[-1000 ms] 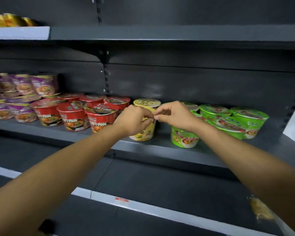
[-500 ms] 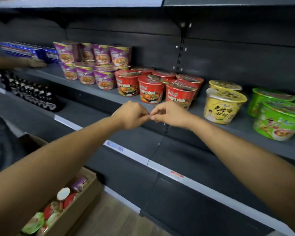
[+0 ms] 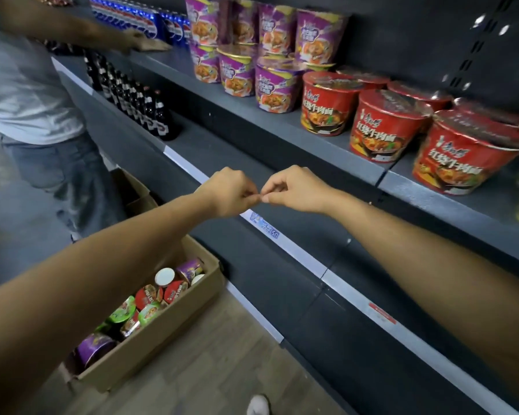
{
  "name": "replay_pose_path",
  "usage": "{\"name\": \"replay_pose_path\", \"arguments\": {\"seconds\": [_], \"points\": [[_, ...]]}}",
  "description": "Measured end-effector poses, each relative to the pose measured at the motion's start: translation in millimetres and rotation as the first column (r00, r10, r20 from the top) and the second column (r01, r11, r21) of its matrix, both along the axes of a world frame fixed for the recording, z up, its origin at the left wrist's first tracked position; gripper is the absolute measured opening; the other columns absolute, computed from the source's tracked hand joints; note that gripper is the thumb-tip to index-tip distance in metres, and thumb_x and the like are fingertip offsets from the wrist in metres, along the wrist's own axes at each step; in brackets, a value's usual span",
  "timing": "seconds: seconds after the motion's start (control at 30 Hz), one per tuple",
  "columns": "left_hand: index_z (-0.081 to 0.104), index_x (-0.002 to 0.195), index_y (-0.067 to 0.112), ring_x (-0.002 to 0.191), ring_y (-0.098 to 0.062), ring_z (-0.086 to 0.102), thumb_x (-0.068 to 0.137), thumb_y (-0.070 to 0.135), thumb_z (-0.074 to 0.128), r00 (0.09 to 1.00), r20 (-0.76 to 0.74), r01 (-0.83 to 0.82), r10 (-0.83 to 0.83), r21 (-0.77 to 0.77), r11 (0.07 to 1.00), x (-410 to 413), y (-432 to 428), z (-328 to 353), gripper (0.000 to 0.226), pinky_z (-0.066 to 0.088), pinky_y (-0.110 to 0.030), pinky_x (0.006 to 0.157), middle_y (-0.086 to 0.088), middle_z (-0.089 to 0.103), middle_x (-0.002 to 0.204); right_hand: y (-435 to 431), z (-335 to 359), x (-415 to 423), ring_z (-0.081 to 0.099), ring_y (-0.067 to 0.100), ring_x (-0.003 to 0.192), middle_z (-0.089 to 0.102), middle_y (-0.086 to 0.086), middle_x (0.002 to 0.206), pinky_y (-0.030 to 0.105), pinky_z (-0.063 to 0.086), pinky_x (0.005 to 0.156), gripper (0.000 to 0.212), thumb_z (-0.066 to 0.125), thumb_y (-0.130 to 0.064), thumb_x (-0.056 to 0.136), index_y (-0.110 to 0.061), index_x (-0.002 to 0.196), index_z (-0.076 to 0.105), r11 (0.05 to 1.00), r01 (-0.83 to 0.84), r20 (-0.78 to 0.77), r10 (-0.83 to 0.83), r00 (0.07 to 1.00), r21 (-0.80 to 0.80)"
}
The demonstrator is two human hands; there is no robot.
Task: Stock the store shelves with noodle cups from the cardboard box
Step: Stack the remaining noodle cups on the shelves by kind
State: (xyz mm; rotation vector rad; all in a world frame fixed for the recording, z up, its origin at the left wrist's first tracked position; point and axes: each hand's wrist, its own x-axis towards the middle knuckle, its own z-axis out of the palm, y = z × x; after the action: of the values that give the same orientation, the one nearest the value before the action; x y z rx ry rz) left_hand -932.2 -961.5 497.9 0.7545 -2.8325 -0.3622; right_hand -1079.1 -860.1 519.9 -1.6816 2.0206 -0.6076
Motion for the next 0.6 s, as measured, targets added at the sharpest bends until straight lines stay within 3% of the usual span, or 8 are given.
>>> {"name": "replay_pose_path", "arguments": {"seconds": [0.1,0.23,0.37,0.47,0.6], "points": [[0.072,0.084,0.013,0.073,-0.025,0.059,0.092,0.04,0.054,0.999,0.035,-0.036,0.035,0.032,0.999,-6.5,-32.0,-21.6,0.033,0.049,-0.037,0.072,-0.005,0.068,0.074,-36.8,-21.0,-8.7,0.063,0.002,0.073,0.07,-0.009,0.074,0.011,0.046,0.07,0.007,0.07,-0.025,0.083,-0.023,0.088,0.074,0.999,-0.023,0.047,0.022,0.999,0.033],[0.072,0.092,0.015,0.08,-0.023,0.061,0.093,0.04,0.054,0.995,0.08,-0.07,0.065,0.063,0.996,-20.2,-71.9,-49.3,0.031,0.048,-0.034,0.077,-0.002,0.07,0.086,-83.0,-53.1,-26.5,0.067,0.007,0.075,0.073,-0.002,0.078,0.017,0.05,0.074,0.007,0.069,-0.024,0.084,-0.021,0.089,0.074,0.996,-0.032,0.105,0.023,0.994,0.087],[0.072,0.092,0.014,0.084,-0.023,0.061,0.092,0.036,0.054,0.986,0.12,-0.134,0.119,0.125,0.983,-25.3,-103.6,-79.5,0.028,0.046,-0.03,0.074,-0.004,0.071,0.089,-120.7,-86.8,-33.4,0.062,0.002,0.062,0.071,0.0,0.074,0.021,0.052,0.072,0.005,0.068,-0.02,0.084,-0.02,0.086,0.073,0.988,-0.061,0.164,0.037,0.986,0.145],[0.072,0.092,0.015,0.087,-0.024,0.063,0.091,0.032,0.055,0.977,0.167,-0.162,0.136,0.156,0.974,-20.0,-123.1,-101.5,0.024,0.046,-0.029,0.077,-0.004,0.071,0.091,-146.3,-113.3,-28.6,0.062,0.006,0.065,0.07,0.001,0.072,0.02,0.049,0.066,0.004,0.069,-0.02,0.084,-0.022,0.083,0.072,0.98,-0.08,0.203,0.041,0.978,0.183],[0.073,0.095,0.019,0.092,-0.019,0.065,0.089,0.027,0.06,0.967,0.195,-0.205,0.166,0.203,0.957,-1.9,-148.3,-127.1,0.016,0.048,-0.028,0.083,0.002,0.072,0.096,-176.0,-145.5,-13.8,0.067,0.006,0.076,0.07,-0.002,0.073,0.013,0.047,0.07,0.006,0.068,-0.02,0.084,-0.02,0.089,0.072,0.963,-0.122,0.239,0.063,0.969,0.24]]}}
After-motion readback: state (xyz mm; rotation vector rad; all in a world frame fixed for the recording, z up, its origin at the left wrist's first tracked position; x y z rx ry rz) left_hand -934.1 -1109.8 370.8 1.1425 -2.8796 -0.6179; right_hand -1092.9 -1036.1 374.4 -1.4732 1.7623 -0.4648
